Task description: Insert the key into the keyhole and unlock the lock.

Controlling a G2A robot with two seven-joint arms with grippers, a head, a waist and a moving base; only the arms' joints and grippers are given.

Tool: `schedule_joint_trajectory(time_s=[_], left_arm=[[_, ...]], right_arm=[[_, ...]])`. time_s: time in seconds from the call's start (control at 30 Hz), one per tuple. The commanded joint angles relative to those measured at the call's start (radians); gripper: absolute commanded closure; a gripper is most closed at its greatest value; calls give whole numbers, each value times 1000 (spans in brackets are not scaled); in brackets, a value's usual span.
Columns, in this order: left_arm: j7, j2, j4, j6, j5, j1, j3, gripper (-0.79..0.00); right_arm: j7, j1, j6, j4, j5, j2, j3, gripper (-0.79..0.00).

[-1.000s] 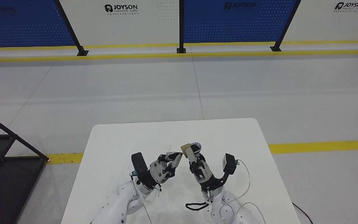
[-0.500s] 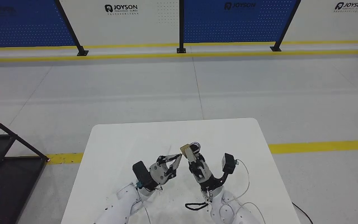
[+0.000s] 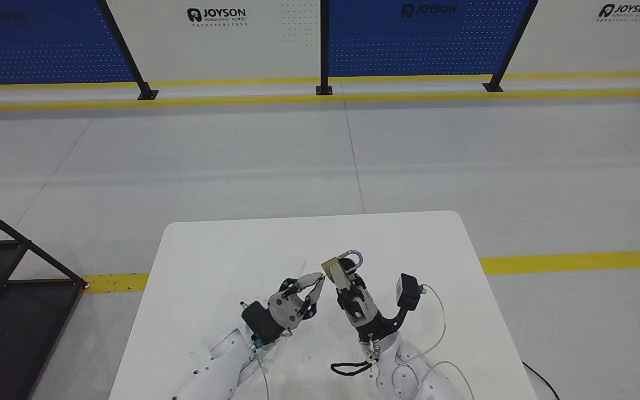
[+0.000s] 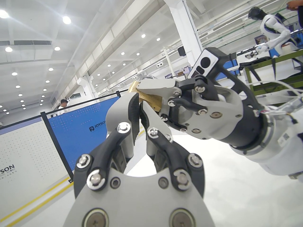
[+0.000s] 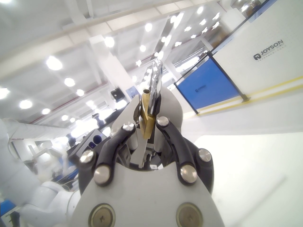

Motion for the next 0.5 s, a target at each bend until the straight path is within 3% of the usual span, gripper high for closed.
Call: schedule_joint_trajectory(time_s=[0.0, 0.1, 0.13, 0.17, 0.2, 0.47], left_arm=[[5, 0, 5, 6, 0, -3, 0, 0], [10, 0, 9, -4, -13, -7, 2, 0], [12, -1, 11, -13, -23, -6, 4, -166], [15, -1, 12, -29, -39, -7, 4, -563], [16, -1, 12, -35, -46, -8, 2, -785], [12, 15, -7, -214, -145, 13, -37, -785]], right_arm=[[1, 0, 1, 0, 1, 0, 0, 0], [2, 1, 3, 0, 1, -1, 0, 0], [2, 1, 4, 0, 1, -1, 0, 0], [2, 1, 4, 1, 1, -1, 0, 0], [1, 2, 5, 1, 1, -1, 0, 0], [-8, 8, 14, 9, 8, -2, 13, 0]])
